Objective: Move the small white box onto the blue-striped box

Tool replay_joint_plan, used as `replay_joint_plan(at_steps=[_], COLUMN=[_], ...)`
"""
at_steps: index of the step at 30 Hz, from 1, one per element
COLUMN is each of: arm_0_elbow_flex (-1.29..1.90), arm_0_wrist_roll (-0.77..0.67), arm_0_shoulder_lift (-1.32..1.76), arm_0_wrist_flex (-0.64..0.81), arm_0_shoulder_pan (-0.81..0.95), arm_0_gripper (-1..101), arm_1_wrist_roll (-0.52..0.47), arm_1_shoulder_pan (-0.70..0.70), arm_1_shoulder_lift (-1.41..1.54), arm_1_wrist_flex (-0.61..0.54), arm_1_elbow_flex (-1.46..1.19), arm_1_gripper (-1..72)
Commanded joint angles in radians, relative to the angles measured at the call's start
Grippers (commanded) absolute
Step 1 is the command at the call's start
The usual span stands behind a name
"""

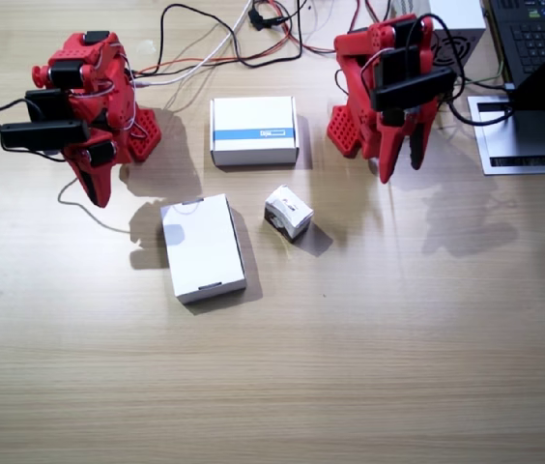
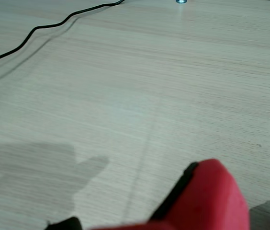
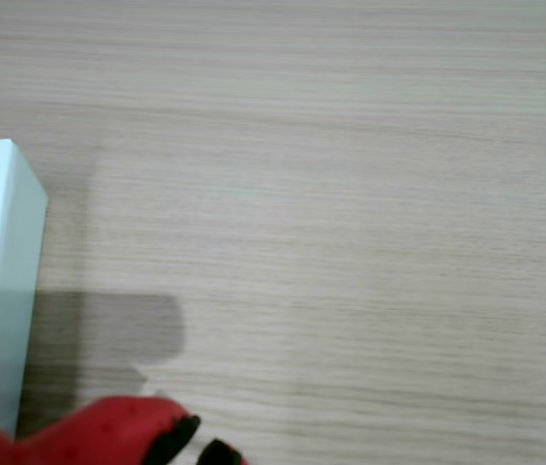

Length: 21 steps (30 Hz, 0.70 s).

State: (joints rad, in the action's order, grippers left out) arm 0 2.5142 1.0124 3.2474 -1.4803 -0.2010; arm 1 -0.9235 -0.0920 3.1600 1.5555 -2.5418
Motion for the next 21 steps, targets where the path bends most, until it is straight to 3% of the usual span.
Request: replay_joint_plan(at_steps=[1,11,16,21], arm_0_elbow_flex=[0.525,0.525,0.525,0.525], arm_0_wrist_roll=[0.06,0.06,0.06,0.061], arm_0_shoulder_lift=[0.025,0.025,0.025,0.025], arm_0_wrist_flex=[0.298,0.298,0.298,0.293], arm_0_shoulder_pan=[0.278,0.276,0.276,0.275], arm_0_gripper=[0,0,0,0], arm_1_wrist_roll=[-0.543,-0.522,-0.402,-0.216], arm_1_shoulder_pan=[0.005,0.006,-0.025,-0.242], arm_1_shoulder_lift=[-0.002,0.006,0.006,0.005], arm_1_wrist_flex=[-0.074,-0.077,-0.067,-0.025], arm_1_elbow_flex=[-0.311,-0.311,-0.104,0.244], arm_1_gripper=[0.2,0.2,0.2,0.2])
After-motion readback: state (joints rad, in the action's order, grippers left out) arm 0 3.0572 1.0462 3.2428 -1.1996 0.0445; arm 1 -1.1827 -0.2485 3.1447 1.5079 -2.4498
